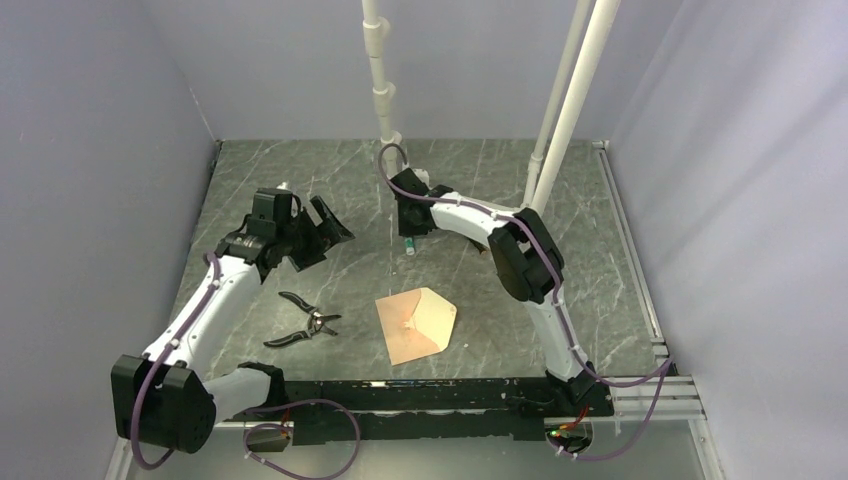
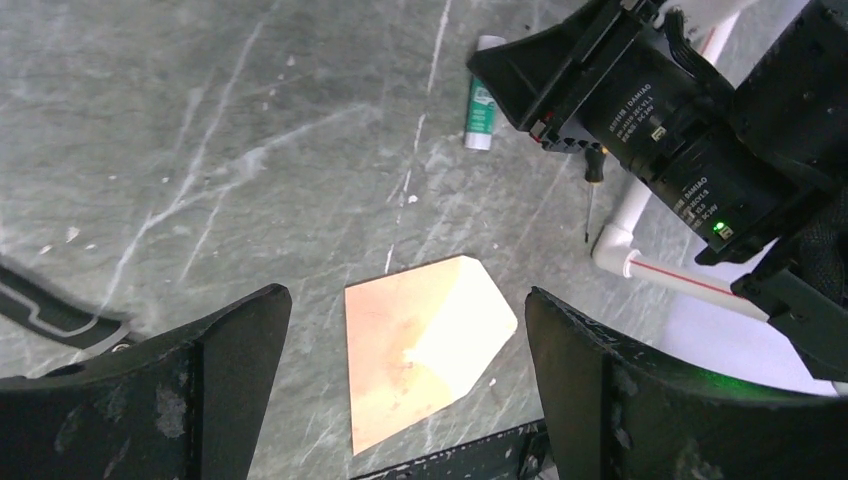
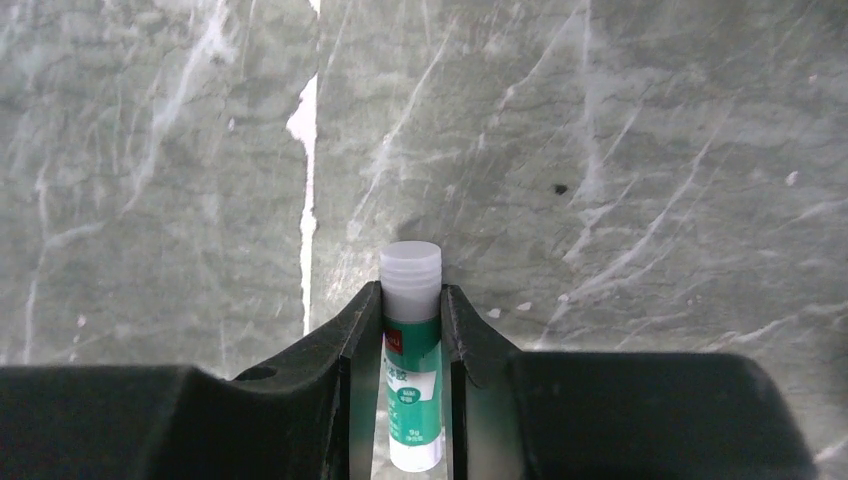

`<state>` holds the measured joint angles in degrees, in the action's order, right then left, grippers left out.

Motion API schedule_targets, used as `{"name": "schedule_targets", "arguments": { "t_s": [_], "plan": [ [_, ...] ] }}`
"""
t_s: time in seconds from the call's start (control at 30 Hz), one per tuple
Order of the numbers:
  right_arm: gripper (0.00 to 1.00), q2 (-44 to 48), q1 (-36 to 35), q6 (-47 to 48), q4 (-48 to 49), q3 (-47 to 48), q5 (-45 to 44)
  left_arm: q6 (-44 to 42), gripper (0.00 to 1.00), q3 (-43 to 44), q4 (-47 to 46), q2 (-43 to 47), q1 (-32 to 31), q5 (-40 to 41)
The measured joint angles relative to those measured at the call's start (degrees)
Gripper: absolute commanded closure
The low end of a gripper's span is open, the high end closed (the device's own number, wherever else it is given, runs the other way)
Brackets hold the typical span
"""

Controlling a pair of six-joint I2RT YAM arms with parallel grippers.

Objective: Place the letter into the envelope and seal it

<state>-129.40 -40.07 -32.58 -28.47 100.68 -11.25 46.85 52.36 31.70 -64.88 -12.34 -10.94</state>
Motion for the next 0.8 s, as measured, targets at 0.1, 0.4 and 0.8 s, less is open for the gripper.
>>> {"name": "schedule_targets", "arguments": {
  "t_s": [0.1,0.4,0.8],
  "plan": [
    [0.85,2.51,0.85,-1.42,1.86,-3.45,3.63,-1.51,0.07,0.00,-1.97,-1.40,0.04,-3.96],
    [0.87,26.77,3.17,-11.50,16.13,-16.70,18.80,-5.18,0.09,0.72,-12.72,-2.47,0.07,-18.47],
    [0.87,37.27,2.51,-24.06,36.57,-20.72,31.36,1.77,0.08,4.15,-39.69,-3.30,0.07,-36.28]
  ]
}}
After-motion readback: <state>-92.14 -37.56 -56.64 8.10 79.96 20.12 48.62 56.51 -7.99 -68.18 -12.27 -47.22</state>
